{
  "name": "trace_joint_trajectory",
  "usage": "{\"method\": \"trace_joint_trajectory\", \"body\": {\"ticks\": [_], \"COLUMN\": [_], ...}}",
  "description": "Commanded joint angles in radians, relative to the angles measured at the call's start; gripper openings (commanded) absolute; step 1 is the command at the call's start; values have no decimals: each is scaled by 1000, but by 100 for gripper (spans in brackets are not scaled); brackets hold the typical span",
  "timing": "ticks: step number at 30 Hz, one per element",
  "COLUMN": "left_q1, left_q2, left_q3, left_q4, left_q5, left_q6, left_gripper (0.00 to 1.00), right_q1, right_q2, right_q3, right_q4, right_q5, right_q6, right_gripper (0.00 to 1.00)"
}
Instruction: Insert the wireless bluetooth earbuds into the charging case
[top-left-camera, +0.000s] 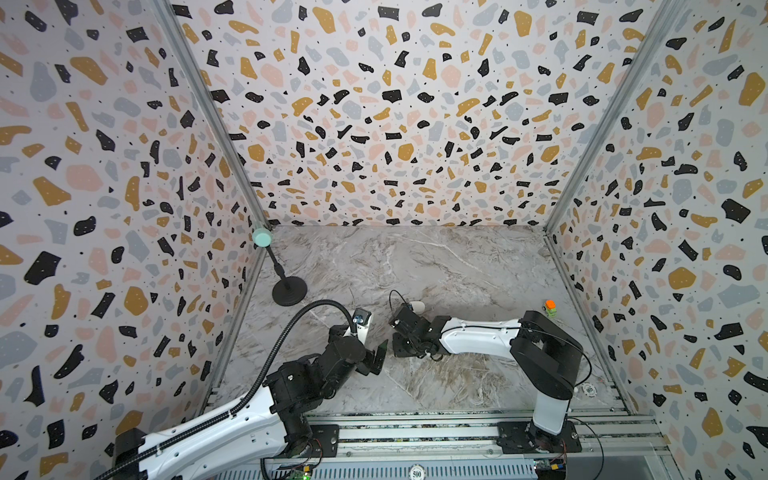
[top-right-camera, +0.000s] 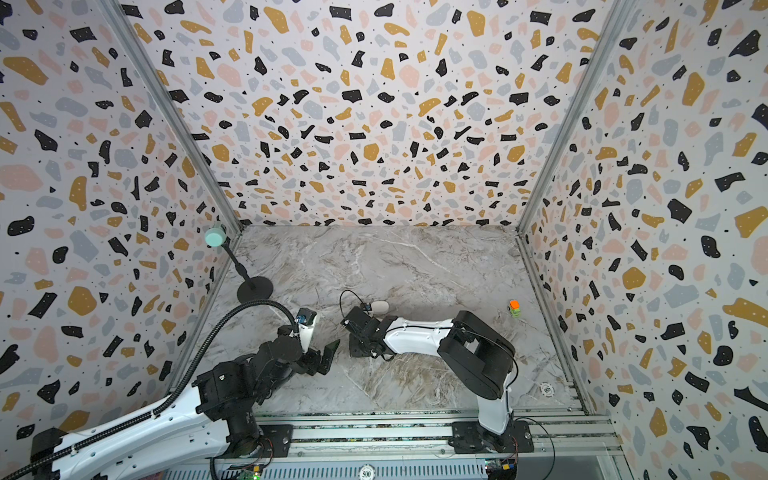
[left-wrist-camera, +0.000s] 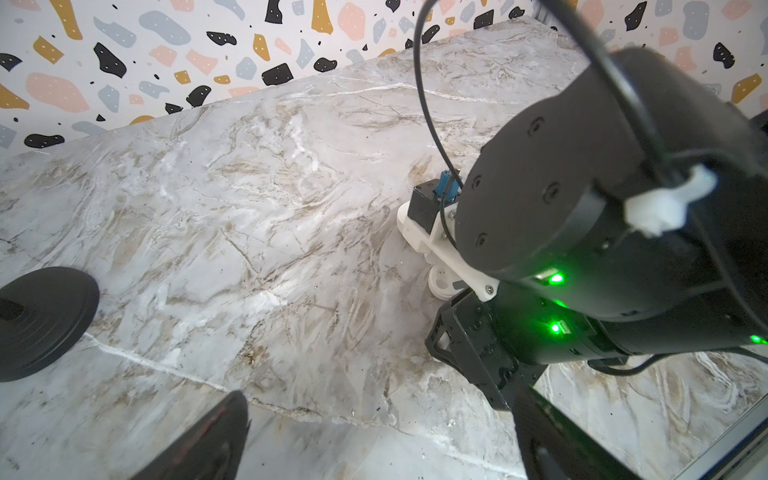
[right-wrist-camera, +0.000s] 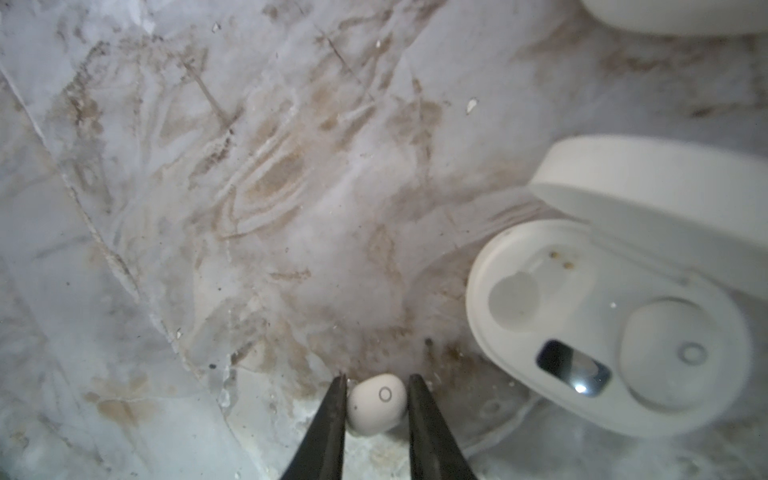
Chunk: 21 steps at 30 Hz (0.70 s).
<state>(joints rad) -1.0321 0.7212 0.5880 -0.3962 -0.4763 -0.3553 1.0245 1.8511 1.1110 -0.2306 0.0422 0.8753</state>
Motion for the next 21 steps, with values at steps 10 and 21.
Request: {"method": "trace_joint_trajectory", "body": {"ticks": [10, 21], "left_q1": [4, 4], "left_q2": [0, 4], "left_q3": [8, -3], "left_q4": [34, 48], "left_q5": [-4, 20], "left_q6": [8, 13], "left_gripper": [100, 100], "right_q1": [-4, -4], "right_q2": [-88, -136], "right_q3": [-58, -124], "right_q4": [46, 118], "right_q5": [37, 45], "right_q6": [-36, -45], "right_gripper": [27, 27]}}
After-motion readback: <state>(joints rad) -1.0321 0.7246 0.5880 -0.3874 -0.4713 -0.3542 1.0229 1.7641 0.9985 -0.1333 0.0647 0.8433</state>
